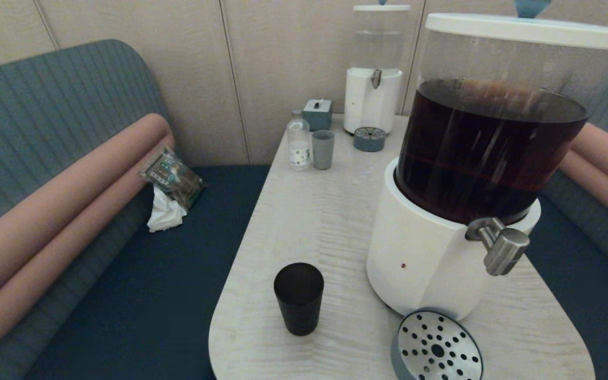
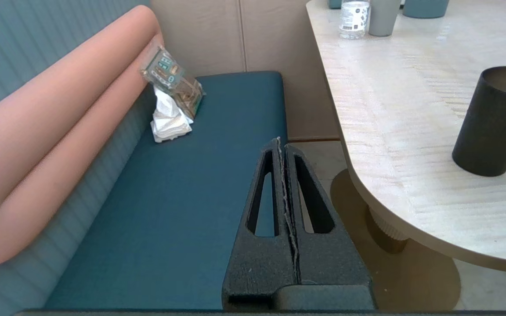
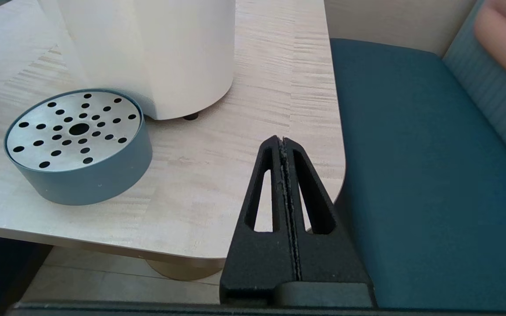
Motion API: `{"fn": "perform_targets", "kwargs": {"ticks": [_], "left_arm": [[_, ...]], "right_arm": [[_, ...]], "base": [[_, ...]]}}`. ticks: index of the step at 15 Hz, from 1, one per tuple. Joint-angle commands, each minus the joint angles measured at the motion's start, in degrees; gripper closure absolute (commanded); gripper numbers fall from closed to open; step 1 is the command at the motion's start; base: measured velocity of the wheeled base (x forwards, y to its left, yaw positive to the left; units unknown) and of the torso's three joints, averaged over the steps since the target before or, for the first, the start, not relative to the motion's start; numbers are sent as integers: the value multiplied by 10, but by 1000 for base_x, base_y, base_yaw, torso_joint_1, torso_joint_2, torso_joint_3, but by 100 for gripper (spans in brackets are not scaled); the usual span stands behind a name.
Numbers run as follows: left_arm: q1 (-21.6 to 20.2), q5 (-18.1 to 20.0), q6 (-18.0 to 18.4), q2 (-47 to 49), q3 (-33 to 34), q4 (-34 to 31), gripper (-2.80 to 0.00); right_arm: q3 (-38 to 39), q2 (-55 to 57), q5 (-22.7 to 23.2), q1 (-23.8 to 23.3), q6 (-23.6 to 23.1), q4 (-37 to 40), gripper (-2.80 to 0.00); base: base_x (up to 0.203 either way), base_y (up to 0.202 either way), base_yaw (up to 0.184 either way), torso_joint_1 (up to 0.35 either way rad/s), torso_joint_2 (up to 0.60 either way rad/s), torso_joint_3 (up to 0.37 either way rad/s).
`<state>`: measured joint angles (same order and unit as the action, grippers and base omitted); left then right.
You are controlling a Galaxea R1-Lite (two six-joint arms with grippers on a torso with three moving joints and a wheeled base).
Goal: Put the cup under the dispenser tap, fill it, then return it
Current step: Pick up the cup
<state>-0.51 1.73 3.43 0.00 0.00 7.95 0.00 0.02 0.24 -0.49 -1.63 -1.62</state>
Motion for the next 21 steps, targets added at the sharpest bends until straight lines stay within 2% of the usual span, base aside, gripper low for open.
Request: {"fn": "perform_targets", "kwargs": {"ticks": [1,5,7,10,11,14,15,17,21], "left_arm": [[0,1,7,0,23,1,0],[0,11,23,0,18,-3,0],[0,39,13,0,-41,-23,0],[0,100,-1,9,-159,-124,0],[0,119,-7,28,-188,-139,0],[4,142,-44,113,-267,-147,0],[15,155,-63,145,-296,-144,0],[62,178,-84,201,-324,-114,0],[120,211,-88,292,-306,2,0]], "right_arm": [[5,0,0,0,0,0,0],[5,0,0,0,0,0,0],[5,0,-1,0,0,0,0],[5,0,0,0,0,0,0],[5,0,0,0,0,0,0],[5,0,0,0,0,0,0],[5,0,0,0,0,0,0],[5,0,0,0,0,0,0],[5,0,-1,0,0,0,0]], "base": [[0,0,0,0,0,0],[0,0,0,0,0,0],[0,0,0,0,0,0],[0,0,0,0,0,0],[0,0,0,0,0,0],[0,0,0,0,0,0],[0,0,0,0,0,0],[0,0,0,0,0,0],[0,0,0,0,0,0]]}}
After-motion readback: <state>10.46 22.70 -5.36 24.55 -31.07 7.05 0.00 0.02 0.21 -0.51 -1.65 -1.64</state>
